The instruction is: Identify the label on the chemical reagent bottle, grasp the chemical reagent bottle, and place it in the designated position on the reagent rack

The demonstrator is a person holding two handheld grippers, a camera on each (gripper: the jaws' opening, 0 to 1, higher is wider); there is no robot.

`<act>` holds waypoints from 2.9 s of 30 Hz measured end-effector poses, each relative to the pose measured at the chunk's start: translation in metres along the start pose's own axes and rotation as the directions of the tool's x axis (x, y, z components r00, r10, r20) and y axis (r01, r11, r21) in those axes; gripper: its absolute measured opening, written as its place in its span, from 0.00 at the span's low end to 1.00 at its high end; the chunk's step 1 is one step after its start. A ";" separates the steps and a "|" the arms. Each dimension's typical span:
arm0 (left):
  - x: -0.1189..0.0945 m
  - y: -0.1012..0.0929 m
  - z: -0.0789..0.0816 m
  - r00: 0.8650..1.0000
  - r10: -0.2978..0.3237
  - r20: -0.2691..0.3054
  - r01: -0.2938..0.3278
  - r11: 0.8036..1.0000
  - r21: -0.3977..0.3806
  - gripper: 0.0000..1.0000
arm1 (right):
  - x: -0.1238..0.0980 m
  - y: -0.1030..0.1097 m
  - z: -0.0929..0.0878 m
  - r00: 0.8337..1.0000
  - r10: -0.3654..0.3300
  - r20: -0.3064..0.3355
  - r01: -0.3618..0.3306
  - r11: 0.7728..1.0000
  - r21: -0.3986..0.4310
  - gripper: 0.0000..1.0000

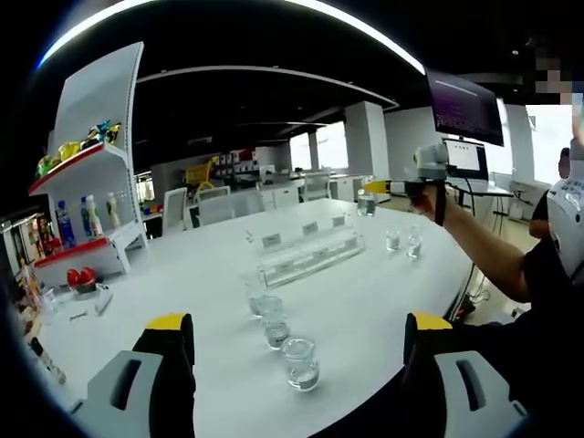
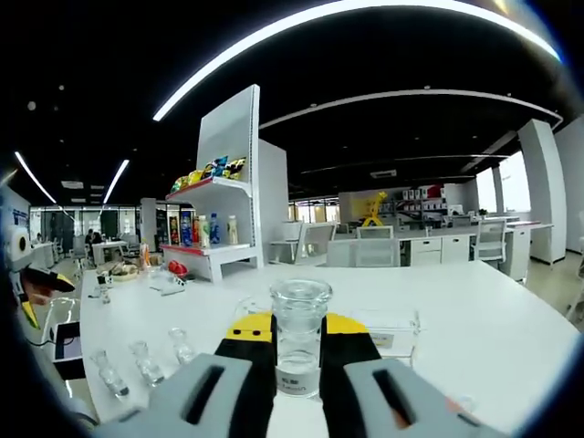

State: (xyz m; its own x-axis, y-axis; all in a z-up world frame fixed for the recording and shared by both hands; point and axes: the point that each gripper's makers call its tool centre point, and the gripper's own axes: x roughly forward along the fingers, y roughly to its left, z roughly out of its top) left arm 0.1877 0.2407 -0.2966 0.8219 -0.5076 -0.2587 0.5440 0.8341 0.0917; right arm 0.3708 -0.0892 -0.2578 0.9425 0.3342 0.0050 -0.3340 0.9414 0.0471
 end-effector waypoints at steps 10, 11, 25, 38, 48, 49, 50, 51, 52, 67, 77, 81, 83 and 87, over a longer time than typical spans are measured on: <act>0.001 0.001 -0.001 1.000 0.002 -0.002 -0.002 1.000 -0.002 0.95 | 0.013 0.000 -0.002 1.000 0.001 -0.013 -0.001 1.000 -0.001 0.14; 0.001 0.001 -0.001 1.000 0.001 -0.002 -0.001 1.000 -0.003 0.95 | 0.014 0.000 -0.001 1.000 0.000 -0.013 0.000 1.000 -0.003 0.14; 0.001 0.005 -0.006 1.000 0.009 -0.006 -0.009 1.000 -0.009 0.95 | 0.036 0.005 0.001 1.000 0.006 -0.014 -0.006 1.000 -0.012 0.14; -0.003 0.010 -0.002 1.000 0.014 -0.006 -0.014 1.000 0.002 0.95 | 0.057 0.006 -0.008 1.000 0.007 -0.026 -0.007 1.000 -0.002 0.14; -0.007 0.009 0.000 1.000 0.016 -0.002 -0.016 1.000 0.004 0.95 | 0.070 0.008 -0.017 0.999 0.013 -0.038 -0.013 1.000 0.001 0.14; -0.007 0.009 -0.001 1.000 0.015 -0.003 -0.015 1.000 0.005 0.95 | 0.071 0.008 -0.019 0.999 0.012 -0.042 -0.012 1.000 0.000 0.14; -0.007 0.010 -0.001 1.000 0.017 -0.005 -0.017 1.000 0.006 0.95 | 0.072 0.008 -0.019 0.999 0.011 -0.043 -0.011 1.000 -0.001 0.14; -0.007 0.010 -0.002 1.000 0.018 -0.008 -0.018 1.000 0.006 0.95 | 0.075 0.008 -0.020 0.999 0.009 -0.043 -0.010 1.000 -0.003 0.14; -0.007 0.011 -0.002 1.000 0.020 -0.010 -0.020 1.000 0.007 0.95 | 0.079 0.007 -0.022 0.999 0.008 -0.043 -0.008 1.000 -0.005 0.14; -0.010 0.019 -0.001 0.999 0.036 -0.011 -0.036 0.999 0.008 0.95 | 0.114 0.000 -0.055 0.997 -0.019 -0.069 0.021 1.000 0.024 0.14; -0.005 0.021 -0.007 0.999 0.035 -0.030 -0.035 0.999 -0.002 0.95 | 0.130 0.003 -0.072 0.998 -0.044 -0.045 0.045 0.999 0.019 0.14; -0.006 0.022 -0.008 0.999 0.038 -0.034 -0.038 0.999 -0.003 0.95 | 0.134 0.002 -0.077 0.997 -0.064 -0.050 0.064 0.998 0.009 0.14; -0.005 0.023 -0.009 0.999 0.039 -0.036 -0.039 0.999 -0.004 0.95 | 0.133 0.002 -0.081 0.996 -0.072 -0.055 0.073 0.997 0.016 0.14; -0.004 0.023 -0.010 0.999 0.036 -0.038 -0.036 0.999 -0.007 0.95 | 0.132 0.005 -0.086 0.995 -0.081 -0.063 0.083 0.996 0.018 0.14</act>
State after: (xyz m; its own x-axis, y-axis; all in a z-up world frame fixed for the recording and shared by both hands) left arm 0.1947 0.2641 -0.3032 0.8338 -0.4686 -0.2917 0.5127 0.8534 0.0944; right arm 0.4923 -0.0363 -0.3430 0.9639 0.2588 -0.0623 -0.2548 0.9648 0.0657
